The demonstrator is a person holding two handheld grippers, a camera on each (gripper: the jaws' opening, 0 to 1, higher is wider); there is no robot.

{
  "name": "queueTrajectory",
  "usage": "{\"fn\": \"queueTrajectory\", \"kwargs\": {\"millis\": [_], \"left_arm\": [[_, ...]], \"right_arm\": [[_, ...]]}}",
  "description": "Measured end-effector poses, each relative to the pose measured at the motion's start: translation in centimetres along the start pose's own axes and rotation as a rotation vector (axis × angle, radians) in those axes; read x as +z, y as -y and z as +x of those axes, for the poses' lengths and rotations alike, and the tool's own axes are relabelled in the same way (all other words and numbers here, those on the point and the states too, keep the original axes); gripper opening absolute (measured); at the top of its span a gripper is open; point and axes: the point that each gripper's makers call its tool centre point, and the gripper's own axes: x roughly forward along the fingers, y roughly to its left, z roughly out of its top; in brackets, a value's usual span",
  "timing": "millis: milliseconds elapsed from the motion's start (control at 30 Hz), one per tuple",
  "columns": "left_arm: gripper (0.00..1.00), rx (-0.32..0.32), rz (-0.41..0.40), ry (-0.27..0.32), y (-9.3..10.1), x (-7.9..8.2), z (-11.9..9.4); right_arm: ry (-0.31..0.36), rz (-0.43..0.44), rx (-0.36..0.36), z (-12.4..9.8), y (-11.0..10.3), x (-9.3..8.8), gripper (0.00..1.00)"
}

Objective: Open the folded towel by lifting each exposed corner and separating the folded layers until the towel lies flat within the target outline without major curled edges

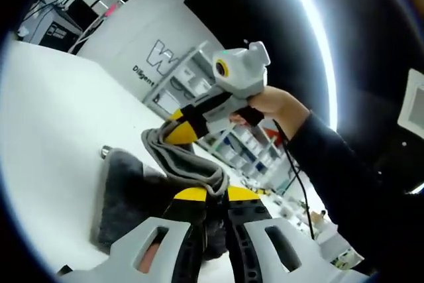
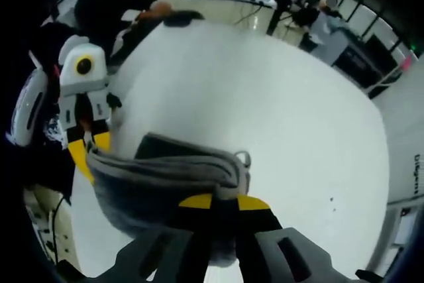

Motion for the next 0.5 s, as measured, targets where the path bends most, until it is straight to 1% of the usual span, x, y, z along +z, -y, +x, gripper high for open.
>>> {"fn": "queueTrajectory", "kwargs": {"millis": [167, 367, 433, 500], "left_arm": [[0.06, -0.006, 0.001, -0.008, 0.5, -0.5, 0.4], [0.06, -0.017, -0.001, -0.011, 0.9, -0.6, 0.8], [0.06, -0.021, 0.0, -0.01, 1.1, -0.7, 1.0], [0.06, -0.025, 0.002, -0.01, 1.3, -0.7, 1.1]], "right_arm": [[0.001, -0.016, -0.006, -0.3, 0.1, -0.5, 0.05], [0.003, -0.015, -0.013, -0.9, 0.3, -1.1, 0.05], [0.002, -0.016, -0.018, -1.0, -0.6, -1.3, 0.05], [0.001, -0.016, -0.021, -1.1, -0.7, -1.4, 0.05]]}}
